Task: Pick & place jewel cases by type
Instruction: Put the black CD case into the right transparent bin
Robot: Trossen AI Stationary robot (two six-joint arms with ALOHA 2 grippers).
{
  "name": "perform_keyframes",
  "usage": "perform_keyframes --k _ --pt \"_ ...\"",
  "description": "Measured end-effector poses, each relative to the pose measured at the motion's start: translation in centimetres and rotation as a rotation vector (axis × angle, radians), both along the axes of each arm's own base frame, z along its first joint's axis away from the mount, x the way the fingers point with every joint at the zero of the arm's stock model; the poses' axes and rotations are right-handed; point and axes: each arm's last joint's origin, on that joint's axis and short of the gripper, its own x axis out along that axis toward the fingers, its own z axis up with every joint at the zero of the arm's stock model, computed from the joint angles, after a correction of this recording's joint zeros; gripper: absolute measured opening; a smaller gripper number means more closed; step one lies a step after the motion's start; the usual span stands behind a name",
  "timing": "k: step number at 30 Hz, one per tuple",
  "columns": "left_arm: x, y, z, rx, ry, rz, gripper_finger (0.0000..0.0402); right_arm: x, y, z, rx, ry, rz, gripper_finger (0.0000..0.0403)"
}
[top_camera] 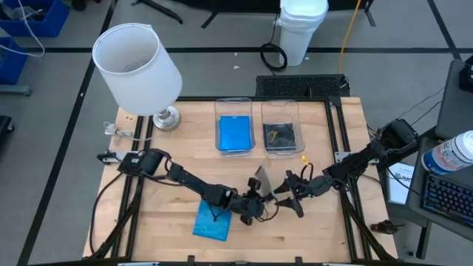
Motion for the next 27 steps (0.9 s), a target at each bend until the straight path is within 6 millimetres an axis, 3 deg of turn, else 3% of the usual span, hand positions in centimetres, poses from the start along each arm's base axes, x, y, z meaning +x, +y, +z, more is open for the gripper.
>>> perform_keyframes --k 27 --pt "1.2 1.1 1.2 -0.036 -0.141 0.021 0.0035 -0.4 0.5 -0.1 -0.118 -0.023 -0.048 0.0222"
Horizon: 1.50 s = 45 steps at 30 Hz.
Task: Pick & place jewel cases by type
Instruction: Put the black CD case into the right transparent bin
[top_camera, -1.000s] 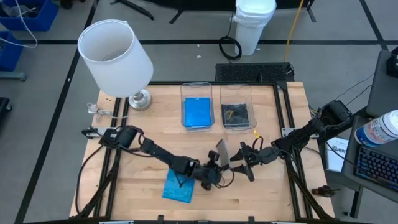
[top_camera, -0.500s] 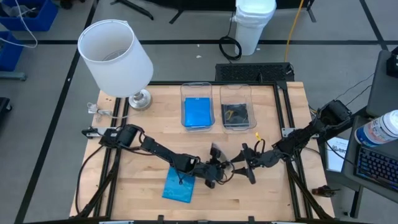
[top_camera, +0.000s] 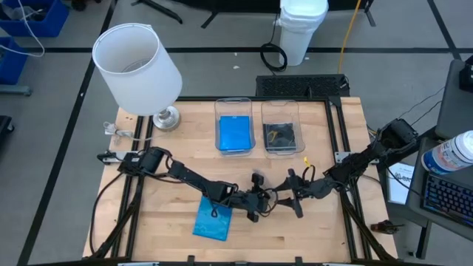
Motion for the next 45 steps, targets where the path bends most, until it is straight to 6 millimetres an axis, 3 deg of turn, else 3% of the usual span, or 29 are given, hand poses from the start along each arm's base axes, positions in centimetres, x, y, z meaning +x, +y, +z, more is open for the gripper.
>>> perform_keyframes --k 13,27,39,45 --pt "-0.1 -0.7 0.4 0.113 -0.028 -0.011 0.0035 -0.2 -0.1 -0.4 -0.022 0.042 -0.011 0.0222" --pt "0.9 0.8 1.2 0.116 -0.023 -0.015 0.0035 -1.0 0.6 -1.1 -0.186 0.081 0.028 0.0222" --pt "2.7 3.1 3.3 0.054 -0.085 -0.018 0.0035 -2.3 0.6 -2.6 -0.384 0.165 -0.135 0.022" --pt "2.9 3.8 3.3 0.03 -0.074 -0.022 0.0035 -1.9 0.0 -3.6 -0.381 0.198 -0.211 0.018"
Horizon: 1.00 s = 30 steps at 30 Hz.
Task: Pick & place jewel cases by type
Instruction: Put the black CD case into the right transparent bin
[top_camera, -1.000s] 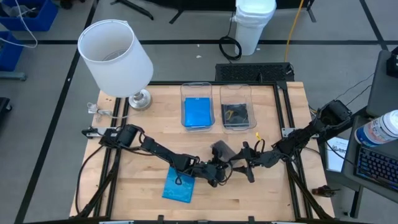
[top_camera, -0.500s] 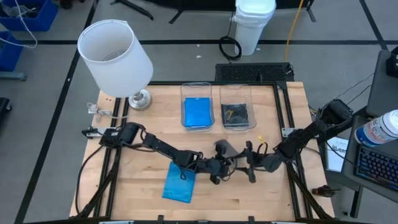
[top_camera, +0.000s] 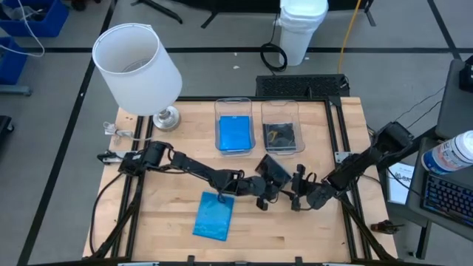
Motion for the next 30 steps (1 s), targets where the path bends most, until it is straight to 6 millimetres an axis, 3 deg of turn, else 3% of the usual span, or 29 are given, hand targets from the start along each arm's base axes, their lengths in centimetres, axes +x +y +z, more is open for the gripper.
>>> perform_keyframes --k 8,17,25,30 --pt "-0.2 -0.4 -0.3 -0.029 0.032 -0.024 0.0035 1.2 -0.1 1.0 0.01 -0.117 -0.007 0.0112" --pt "-0.5 -0.8 -0.7 -0.001 0.072 -0.009 0.0035 1.6 -0.8 1.1 0.007 -0.127 -0.034 0.0076" --pt "-2.3 -5.5 -1.2 0.243 0.117 -0.032 0.0035 1.7 -0.8 1.2 0.009 -0.141 -0.044 0.0022" --pt "-4.3 -9.0 -0.6 0.412 0.135 0.035 0.0035 1.7 -0.8 1.2 0.011 -0.143 -0.043 0.0019"
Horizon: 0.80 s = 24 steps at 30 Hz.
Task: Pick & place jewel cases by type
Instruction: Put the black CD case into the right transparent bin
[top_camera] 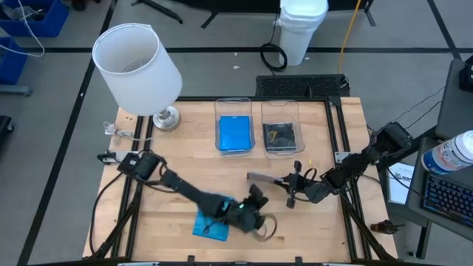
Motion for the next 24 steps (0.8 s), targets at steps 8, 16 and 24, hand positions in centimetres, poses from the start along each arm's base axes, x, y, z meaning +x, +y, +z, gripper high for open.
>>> perform_keyframes --k 8,16,24 --pt "-7.0 -1.4 4.2 -0.126 0.177 0.207 0.0035 0.1 0.5 1.5 0.018 -0.061 0.107 0.0026" --pt "-15.8 1.1 4.2 -0.244 0.161 0.332 0.0035 0.7 0.5 8.0 -0.047 -0.083 0.214 0.0021" --pt "-22.5 5.1 2.2 -0.583 -0.078 0.098 0.0035 -0.8 -3.6 17.4 -0.004 0.025 0.18 0.0017"
